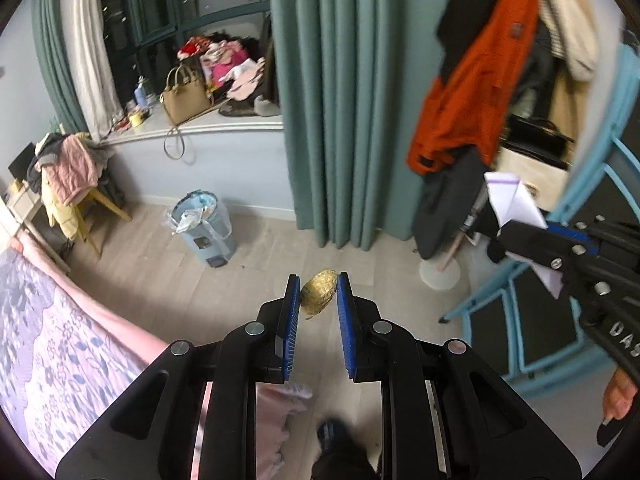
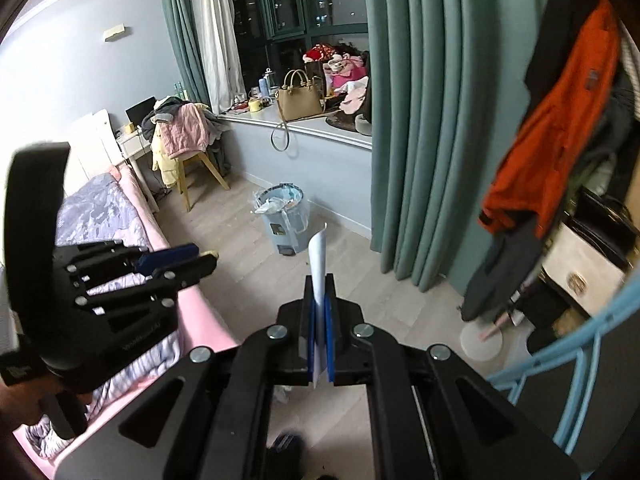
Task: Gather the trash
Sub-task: 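Bring both held items over the blue-rimmed trash bin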
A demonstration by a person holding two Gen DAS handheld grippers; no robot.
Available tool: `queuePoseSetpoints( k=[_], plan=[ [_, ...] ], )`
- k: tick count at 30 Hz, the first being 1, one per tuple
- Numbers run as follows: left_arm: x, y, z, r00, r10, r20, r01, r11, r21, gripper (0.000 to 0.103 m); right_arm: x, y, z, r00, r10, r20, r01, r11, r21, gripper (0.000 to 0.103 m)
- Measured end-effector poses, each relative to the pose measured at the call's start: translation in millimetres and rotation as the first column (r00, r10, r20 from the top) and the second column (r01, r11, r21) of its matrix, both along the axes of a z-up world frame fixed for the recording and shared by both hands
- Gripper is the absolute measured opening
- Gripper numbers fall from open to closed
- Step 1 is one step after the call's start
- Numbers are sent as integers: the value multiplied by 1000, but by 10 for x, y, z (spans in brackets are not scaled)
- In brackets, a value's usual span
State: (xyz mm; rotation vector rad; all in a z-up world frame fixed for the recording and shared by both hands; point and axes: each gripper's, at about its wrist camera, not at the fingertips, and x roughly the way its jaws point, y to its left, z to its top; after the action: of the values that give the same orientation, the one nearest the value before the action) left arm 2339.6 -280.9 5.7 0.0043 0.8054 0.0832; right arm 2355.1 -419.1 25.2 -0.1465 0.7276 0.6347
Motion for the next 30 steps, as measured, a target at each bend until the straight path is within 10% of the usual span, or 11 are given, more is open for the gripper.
queuePoseSetpoints(
  k=[18,30],
  plan=[
    [2681,1756,-183,992,126,13,-126,992,-32,17,2492,1621,-70,984,175,-34,-177,982,-68,6],
    [4073,2758,-223,935,352,-47,-352,936,8,17,4313,2901,-146,887,458,-53,-460,886,-52,6]
  ],
)
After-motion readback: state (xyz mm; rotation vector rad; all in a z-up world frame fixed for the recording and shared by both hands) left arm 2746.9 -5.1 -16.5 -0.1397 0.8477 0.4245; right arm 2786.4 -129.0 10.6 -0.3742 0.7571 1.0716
